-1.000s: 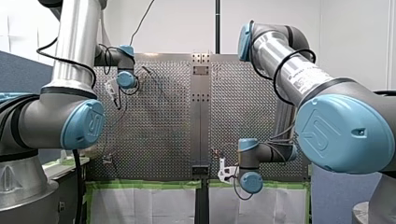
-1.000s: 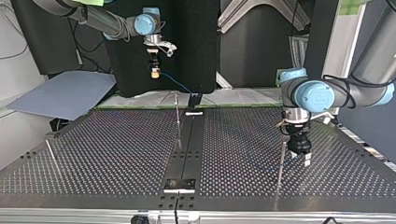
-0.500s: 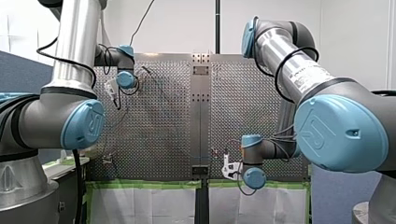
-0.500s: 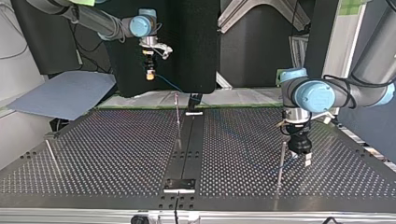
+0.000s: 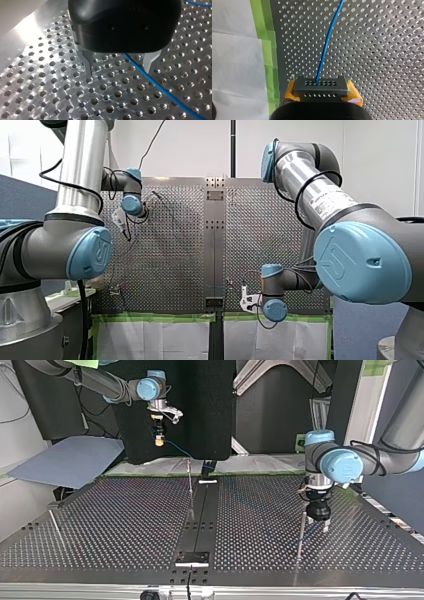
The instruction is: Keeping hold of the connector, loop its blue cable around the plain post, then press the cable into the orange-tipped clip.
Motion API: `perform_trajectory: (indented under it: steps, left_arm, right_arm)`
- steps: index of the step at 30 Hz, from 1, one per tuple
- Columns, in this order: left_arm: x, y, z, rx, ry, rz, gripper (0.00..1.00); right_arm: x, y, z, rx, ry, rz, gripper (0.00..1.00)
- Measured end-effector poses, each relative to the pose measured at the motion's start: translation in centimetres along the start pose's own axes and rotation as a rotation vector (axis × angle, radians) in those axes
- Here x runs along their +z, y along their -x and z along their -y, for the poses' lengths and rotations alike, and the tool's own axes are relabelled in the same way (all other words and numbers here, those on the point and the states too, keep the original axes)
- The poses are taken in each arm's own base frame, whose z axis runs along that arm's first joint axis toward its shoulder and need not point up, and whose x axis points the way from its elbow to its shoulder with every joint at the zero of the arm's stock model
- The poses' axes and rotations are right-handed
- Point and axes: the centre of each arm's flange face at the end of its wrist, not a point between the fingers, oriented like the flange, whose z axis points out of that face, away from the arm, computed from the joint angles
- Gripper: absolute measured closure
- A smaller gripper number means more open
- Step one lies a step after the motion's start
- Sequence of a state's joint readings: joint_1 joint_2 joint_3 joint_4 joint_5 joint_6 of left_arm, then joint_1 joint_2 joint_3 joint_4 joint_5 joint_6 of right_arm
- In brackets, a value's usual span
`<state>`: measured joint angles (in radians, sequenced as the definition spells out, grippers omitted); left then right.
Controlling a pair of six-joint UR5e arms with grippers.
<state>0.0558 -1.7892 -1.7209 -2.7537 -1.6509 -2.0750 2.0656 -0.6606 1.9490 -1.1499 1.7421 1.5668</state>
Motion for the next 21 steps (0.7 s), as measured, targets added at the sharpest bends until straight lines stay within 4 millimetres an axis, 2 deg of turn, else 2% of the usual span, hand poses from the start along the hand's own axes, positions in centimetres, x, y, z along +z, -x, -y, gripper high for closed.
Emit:
perform_trajectory:
  steps: [13,21]
  left_arm:
    - [0.2,0.1,-0.2,-0.132,-0.072,-0.052,0.0]
    - [0.6,0.9,-1.7,-0.208,-0.029,-0.031,0.0]
  right_arm:
    - [0.3,0.0,-0.7,0.003,0.013,0.004,1.0]
    - [0.4,0.0,-1.1,0.007,0.019,0.003,1.0]
